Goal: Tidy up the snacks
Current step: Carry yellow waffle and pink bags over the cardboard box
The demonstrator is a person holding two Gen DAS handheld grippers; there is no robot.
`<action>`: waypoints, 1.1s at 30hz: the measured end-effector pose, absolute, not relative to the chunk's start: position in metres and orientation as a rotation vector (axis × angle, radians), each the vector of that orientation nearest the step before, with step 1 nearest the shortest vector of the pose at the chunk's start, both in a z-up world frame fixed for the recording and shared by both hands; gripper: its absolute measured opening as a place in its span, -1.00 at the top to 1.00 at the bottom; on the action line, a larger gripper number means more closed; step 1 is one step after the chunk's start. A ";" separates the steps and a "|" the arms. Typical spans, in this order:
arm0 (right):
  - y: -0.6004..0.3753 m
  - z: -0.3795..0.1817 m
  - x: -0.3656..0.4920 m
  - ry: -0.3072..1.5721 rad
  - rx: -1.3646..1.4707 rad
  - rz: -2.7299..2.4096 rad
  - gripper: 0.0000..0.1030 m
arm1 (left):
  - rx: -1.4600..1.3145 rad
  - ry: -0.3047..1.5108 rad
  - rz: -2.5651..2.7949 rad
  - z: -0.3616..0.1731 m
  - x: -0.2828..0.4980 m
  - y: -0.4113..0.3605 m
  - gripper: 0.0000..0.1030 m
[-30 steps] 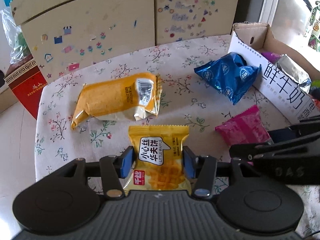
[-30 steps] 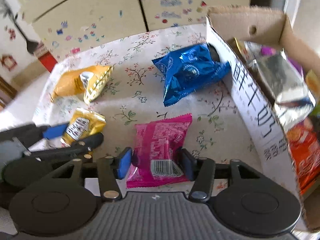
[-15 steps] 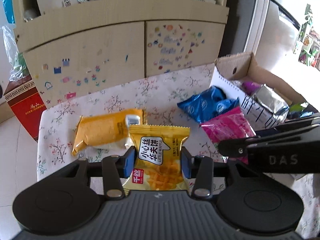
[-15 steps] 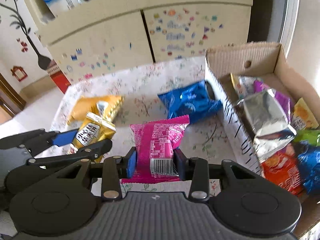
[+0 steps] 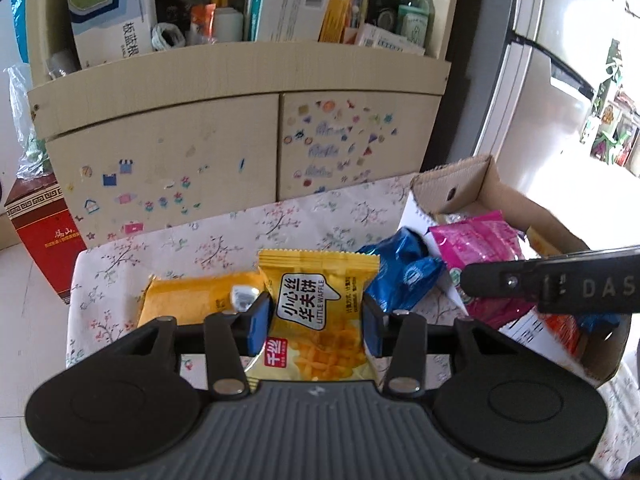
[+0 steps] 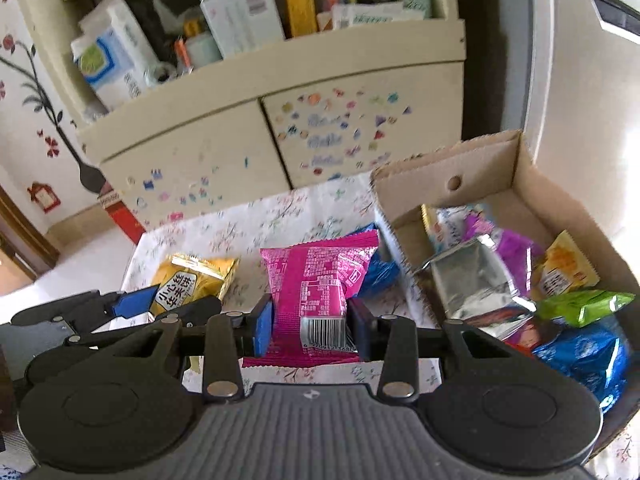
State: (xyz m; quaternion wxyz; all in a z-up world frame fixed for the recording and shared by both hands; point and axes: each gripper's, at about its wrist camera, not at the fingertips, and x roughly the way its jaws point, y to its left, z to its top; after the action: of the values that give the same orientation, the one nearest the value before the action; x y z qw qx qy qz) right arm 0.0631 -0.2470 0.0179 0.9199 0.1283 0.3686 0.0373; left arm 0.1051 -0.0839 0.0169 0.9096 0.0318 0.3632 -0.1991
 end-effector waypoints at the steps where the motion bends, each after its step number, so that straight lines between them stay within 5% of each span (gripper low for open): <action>1: -0.249 0.021 0.062 0.749 0.266 0.076 0.11 | 0.062 0.747 -0.414 0.018 0.105 -0.086 0.13; 33: -0.376 0.057 0.019 0.585 0.465 -0.184 0.11 | 0.012 0.696 -0.712 0.031 0.079 -0.204 0.12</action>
State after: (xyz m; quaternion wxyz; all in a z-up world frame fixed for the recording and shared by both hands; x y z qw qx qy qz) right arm 0.0188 -0.3755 0.0565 0.9269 0.2268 0.2852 -0.0896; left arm 0.0789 -0.2040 0.0315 0.8787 0.0058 0.3337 -0.3415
